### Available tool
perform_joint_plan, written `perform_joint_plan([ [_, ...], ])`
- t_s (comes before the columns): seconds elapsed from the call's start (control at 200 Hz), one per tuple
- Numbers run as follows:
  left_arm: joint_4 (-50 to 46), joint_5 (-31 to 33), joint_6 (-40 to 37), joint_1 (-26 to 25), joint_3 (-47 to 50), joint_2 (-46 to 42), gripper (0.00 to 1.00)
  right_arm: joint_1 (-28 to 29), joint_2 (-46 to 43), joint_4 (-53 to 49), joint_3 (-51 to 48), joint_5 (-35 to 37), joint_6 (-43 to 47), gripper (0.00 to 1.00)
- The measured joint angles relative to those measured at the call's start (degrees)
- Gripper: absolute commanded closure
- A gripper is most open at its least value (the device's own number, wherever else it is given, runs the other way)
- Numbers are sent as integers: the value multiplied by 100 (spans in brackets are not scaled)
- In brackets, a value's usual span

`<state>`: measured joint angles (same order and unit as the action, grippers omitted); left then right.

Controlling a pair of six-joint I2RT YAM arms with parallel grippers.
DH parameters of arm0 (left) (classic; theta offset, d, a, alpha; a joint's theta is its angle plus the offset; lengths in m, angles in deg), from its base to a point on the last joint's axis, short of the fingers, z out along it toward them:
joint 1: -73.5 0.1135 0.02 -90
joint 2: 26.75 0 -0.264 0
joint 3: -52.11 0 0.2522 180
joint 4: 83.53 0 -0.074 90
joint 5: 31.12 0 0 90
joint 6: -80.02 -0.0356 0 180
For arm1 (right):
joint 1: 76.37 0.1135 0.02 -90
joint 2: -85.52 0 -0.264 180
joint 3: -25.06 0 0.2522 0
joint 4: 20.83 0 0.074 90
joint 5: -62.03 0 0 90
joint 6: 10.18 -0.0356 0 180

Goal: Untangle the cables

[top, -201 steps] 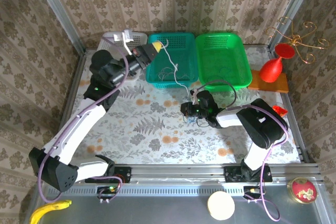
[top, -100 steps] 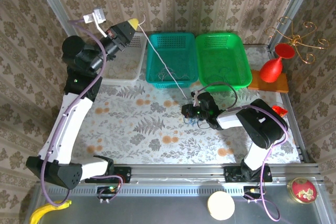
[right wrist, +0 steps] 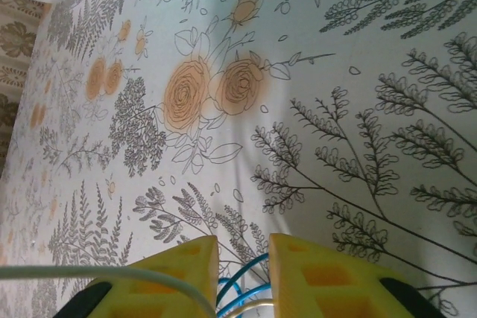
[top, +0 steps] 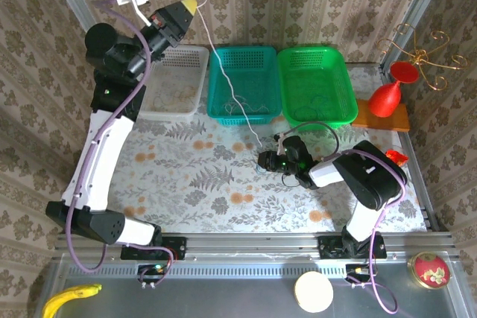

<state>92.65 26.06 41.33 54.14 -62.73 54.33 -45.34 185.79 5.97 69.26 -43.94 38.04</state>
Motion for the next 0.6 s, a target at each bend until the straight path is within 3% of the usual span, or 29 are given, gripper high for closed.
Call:
perform_joint_plan([
  [0.15,-153,-2,-15,74,-396,271,100,4,31,271,-74,15,-140,64],
  [0.39,-321,-26,-11,114,-1126,780,100,39,33,549,-192,68,-199,62],
  [0.6,-468,-44,-11,120,-1659,1067,100,76,42,831,-284,66,-243,51],
])
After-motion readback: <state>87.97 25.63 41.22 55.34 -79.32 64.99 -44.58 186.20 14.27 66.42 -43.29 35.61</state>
